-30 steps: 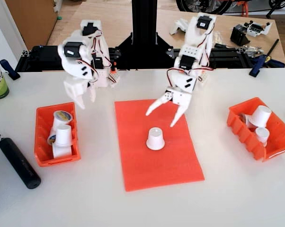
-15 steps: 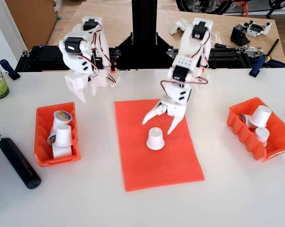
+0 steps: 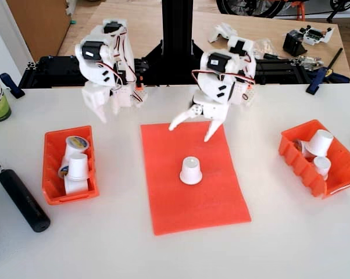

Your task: Sort the coffee pods, blue into left, red into right

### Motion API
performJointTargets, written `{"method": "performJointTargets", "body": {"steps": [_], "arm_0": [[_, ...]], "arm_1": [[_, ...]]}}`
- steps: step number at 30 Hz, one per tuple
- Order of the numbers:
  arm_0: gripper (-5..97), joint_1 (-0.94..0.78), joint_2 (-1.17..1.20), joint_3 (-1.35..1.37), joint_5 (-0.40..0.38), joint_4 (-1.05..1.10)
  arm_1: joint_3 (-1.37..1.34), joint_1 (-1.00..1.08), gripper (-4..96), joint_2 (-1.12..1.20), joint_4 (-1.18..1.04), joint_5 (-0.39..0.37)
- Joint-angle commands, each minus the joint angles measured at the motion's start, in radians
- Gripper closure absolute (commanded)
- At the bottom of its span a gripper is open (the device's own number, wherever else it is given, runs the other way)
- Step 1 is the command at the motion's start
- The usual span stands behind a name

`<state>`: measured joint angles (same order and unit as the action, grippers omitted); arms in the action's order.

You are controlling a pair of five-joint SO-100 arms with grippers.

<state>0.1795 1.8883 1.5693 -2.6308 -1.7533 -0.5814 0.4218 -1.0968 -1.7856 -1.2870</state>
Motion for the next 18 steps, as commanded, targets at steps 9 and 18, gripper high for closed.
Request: {"method": "performJointTargets", "body": {"steps": [9, 18], "arm_0": [[79, -0.002, 0.074, 0.017, -0.005, -0.032], [79, -0.002, 0.089, 0.017, -0.005, -0.029]], "arm_1": [[0.043, -0.034, 54.4, 0.127, 0.140, -0.078], [0.043, -0.025, 56.4, 0.253, 0.176, -0.097]]}}
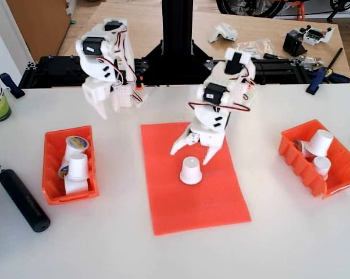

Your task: Sort the coffee pods, blue into left, red into right

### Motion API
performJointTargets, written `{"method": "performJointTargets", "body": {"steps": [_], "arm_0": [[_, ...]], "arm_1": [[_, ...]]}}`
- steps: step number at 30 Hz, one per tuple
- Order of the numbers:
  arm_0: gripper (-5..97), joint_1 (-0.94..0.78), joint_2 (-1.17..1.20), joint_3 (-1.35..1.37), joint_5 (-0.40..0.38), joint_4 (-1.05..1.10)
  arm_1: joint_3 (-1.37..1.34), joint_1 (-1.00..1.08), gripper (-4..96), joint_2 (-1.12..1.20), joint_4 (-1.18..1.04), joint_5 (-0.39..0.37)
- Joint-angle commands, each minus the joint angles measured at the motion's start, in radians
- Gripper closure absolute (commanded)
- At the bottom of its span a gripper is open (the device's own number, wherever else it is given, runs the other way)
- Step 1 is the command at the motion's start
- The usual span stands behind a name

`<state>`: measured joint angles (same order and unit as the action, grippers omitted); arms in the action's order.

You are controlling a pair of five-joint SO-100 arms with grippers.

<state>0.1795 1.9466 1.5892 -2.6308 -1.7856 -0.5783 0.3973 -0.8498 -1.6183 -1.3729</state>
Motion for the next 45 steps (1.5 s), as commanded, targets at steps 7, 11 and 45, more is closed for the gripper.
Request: {"method": "performJointTargets", "body": {"steps": [7, 11, 45], "arm_0": [[79, 0.002, 0.029, 0.009, -0.006, 0.017], [79, 0.002, 0.029, 0.015, -0.006, 0.032], [80, 0.003, 0.028, 0.084, -0.020, 0.120]], "arm_1": [[0.040, -0.002, 57.4, 0.061, -0.005, -0.037], [0.040, 0.000, 58.2, 0.083, -0.005, -0.037], [0.040, 0.021, 69.4, 0.167, 0.061, -0.044]]}}
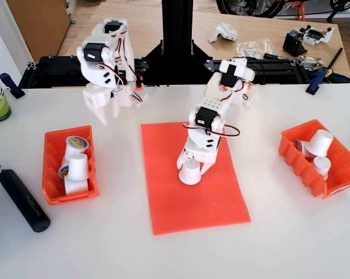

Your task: Sort the coffee pods, blue into left, red into right

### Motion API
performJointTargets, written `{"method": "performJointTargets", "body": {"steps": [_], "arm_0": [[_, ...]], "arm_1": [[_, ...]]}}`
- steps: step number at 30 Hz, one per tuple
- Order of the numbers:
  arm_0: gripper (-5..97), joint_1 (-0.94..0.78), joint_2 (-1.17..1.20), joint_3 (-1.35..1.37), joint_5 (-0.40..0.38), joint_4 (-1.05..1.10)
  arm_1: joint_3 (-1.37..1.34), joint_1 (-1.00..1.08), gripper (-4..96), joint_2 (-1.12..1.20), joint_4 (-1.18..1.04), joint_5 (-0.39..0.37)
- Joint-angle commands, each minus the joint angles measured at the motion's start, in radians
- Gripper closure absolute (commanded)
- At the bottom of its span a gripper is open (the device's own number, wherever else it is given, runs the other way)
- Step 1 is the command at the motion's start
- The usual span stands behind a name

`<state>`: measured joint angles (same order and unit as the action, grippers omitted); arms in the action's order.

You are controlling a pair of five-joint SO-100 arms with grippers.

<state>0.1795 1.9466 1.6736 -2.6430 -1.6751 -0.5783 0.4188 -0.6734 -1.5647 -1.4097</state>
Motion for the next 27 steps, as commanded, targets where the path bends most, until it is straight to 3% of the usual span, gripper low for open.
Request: {"method": "performJointTargets", "body": {"steps": [1, 14, 20, 22, 27], "arm_0": [[80, 0.003, 0.028, 0.000, -0.008, 0.009], [80, 0.003, 0.028, 0.006, -0.009, 0.012], [80, 0.003, 0.031, 0.028, -0.009, 0.015], [80, 0.003, 0.032, 0.032, -0.009, 0.011], [79, -0.005, 0.072, 0.086, -0.037, 0.006]], "arm_1": [[0.040, 0.000, 70.0, -0.009, 0.009, -0.008], [0.077, -0.005, 75.2, -0.009, 0.000, -0.025], [0.305, -0.008, 78.0, -0.009, -0.101, -0.031], [0.430, -0.006, 78.8, -0.009, -0.104, 0.034], [0.611, 0.006, 79.3, -0.009, 0.118, 0.339]]}}
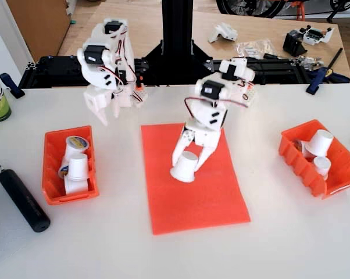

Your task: Sort the coffee pods, blue into left, red into right

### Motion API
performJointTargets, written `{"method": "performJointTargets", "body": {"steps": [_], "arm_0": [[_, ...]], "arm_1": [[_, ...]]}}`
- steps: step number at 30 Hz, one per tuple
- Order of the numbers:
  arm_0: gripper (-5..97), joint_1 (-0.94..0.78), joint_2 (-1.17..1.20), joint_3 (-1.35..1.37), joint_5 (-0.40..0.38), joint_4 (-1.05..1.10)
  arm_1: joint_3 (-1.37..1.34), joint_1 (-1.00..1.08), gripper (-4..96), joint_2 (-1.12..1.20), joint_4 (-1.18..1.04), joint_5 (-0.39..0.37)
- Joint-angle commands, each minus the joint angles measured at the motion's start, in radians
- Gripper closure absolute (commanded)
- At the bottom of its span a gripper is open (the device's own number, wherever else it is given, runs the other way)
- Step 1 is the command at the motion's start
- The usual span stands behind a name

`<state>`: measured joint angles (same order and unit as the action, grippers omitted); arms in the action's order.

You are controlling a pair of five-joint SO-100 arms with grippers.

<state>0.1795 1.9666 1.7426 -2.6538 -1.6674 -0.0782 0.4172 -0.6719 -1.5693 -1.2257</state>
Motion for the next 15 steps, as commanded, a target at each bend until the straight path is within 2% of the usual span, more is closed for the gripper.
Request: {"method": "performJointTargets", "body": {"steps": [1, 5, 7, 9, 15], "arm_0": [[79, -0.005, 0.063, 0.031, -0.037, 0.000], [79, -0.026, 0.072, 0.041, -0.043, -0.002], [79, -0.041, 0.072, 0.041, -0.043, -0.003], [79, -0.055, 0.072, 0.043, -0.043, -0.003], [79, -0.112, 0.072, 0.043, -0.043, 0.006]], "arm_1": [[0.143, 0.015, 78.7, -0.011, 0.196, 0.230], [0.313, 0.025, 78.7, -0.028, 0.310, 0.495], [0.313, 0.028, 78.9, -0.092, 0.308, 0.615], [0.313, 0.032, 79.1, -0.153, 0.301, 0.770], [0.313, 0.026, 77.0, -0.304, 0.245, 1.331]]}}
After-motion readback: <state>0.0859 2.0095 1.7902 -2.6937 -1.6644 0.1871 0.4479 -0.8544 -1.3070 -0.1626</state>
